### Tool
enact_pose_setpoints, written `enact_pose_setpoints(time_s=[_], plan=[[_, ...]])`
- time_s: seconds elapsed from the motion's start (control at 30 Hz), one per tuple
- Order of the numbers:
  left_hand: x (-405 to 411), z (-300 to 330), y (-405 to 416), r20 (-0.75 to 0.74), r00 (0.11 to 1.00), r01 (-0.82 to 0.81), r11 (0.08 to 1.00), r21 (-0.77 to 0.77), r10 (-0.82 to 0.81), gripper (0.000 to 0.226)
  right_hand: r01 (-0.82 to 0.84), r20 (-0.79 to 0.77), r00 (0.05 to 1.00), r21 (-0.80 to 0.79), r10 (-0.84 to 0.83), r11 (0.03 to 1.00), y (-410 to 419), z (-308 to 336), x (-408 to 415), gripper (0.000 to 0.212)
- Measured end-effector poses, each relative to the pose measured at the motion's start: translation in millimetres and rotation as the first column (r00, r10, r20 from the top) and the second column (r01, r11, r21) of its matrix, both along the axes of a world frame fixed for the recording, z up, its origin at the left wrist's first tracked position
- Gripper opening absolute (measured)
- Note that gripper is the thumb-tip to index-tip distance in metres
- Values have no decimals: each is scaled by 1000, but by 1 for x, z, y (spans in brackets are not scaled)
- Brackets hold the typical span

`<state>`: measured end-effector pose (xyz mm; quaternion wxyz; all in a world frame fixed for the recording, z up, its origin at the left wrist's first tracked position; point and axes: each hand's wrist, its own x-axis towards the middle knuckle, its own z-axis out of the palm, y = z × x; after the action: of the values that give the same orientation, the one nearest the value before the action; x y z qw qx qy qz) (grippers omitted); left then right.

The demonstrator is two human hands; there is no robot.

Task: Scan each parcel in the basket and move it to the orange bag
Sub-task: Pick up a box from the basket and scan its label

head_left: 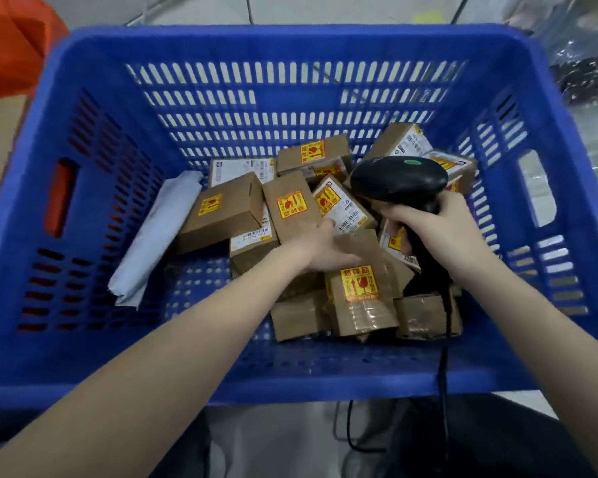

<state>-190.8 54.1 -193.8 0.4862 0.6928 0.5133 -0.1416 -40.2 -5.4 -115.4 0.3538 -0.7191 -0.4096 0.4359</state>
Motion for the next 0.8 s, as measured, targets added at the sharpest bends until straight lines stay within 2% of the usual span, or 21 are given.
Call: enact_pose_setpoints(time_s=[0.07, 0.2, 0.3, 0.43, 0.53, 0.63, 0.7, 0.8], plan=[[4, -6, -1, -9, 1000, -2, 996, -88, 1, 84, 3, 35, 999, -14, -3, 1000, -2, -9, 6, 20], [6, -15, -1, 4, 989, -144, 969, -199, 147, 102, -10, 64, 998, -22, 11, 1000, 2, -15, 11, 18], [7, -9, 1, 33, 978, -197, 967, -163, 205, 94, -22, 66, 998, 12, 21, 1000, 7, -9, 9, 18], [-2, 14, 8, 79, 965, -240, 962, -133, 252, 95, -41, 114, 993, 53, 35, 998, 13, 8, 8, 17], [-21, 54, 21, 141, 957, -258, 966, 14, 253, 82, -6, 119, 993, 91, -5, 996, 19, 31, 4, 17], [-43, 108, 29, 286, 918, -338, 920, 198, 275, 80, 76, 70, 994, 144, -87, 987, 21, 62, -5, 22], [-57, 142, 28, 311, 922, -351, 836, 421, 231, 71, 118, 33, 991, 189, -126, 975, 21, 85, -12, 24], [-80, 187, 18, 339, 920, -382, 631, 675, 195, 73, 142, -105, 987, 245, -119, 959, 16, 121, -27, 22]])
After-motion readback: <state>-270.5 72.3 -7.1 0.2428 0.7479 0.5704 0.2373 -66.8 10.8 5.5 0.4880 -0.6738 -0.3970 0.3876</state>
